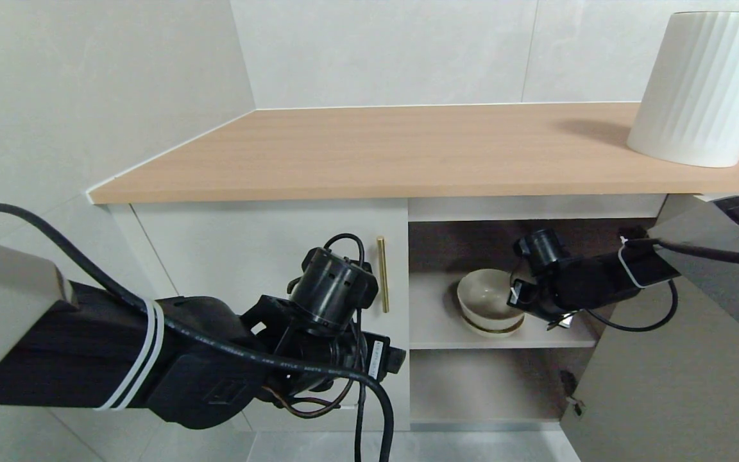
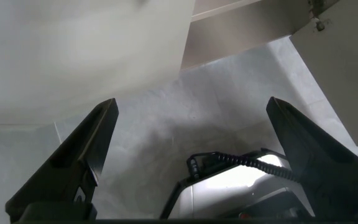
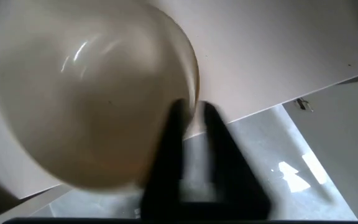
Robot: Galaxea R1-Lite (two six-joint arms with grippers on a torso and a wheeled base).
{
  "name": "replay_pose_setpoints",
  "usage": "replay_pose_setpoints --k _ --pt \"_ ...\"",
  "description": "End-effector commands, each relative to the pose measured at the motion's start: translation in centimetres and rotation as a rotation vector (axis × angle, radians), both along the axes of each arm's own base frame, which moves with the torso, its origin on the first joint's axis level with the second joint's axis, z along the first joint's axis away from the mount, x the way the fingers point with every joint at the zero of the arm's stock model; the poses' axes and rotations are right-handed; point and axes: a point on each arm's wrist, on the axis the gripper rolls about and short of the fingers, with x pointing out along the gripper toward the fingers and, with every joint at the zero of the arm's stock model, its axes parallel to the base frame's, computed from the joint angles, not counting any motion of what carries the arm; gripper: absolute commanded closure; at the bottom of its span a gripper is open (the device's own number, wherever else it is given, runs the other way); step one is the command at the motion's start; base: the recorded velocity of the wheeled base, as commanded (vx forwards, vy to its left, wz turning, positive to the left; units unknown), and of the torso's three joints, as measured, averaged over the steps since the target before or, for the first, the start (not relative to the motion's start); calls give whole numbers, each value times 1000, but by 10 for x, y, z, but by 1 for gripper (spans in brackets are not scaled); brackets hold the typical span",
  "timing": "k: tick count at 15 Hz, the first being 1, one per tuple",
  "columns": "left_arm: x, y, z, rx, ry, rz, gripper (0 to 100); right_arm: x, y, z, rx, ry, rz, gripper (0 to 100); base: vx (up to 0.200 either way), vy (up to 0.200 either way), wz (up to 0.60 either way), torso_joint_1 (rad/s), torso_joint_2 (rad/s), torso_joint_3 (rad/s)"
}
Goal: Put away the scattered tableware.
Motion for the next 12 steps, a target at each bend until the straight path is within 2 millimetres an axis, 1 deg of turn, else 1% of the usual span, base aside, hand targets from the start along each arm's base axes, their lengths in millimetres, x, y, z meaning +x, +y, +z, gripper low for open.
replay_pose_setpoints --k 1,5,7,9,11,12 --pt "0 0 0 0 1 1 0 1 1 -2 -2 4 2 0 0 0 0 0 0 0" --pt "0 0 -1 2 1 3 0 0 2 -2 0 6 8 0 0 0 0 0 0 0" --pt "1 1 0 0 0 6 0 -2 3 2 1 4 11 0 0 0 0 0 0 0" --pt "2 2 -1 -3 3 15 0 -13 10 11 3 13 40 0 0 0 0 0 0 0" --pt "2 2 -1 -31 15 44 0 -31 19 26 -4 35 77 0 0 0 0 0 0 0" --pt "1 2 0 -31 15 46 0 -35 21 30 -7 42 84 0 0 0 0 0 0 0"
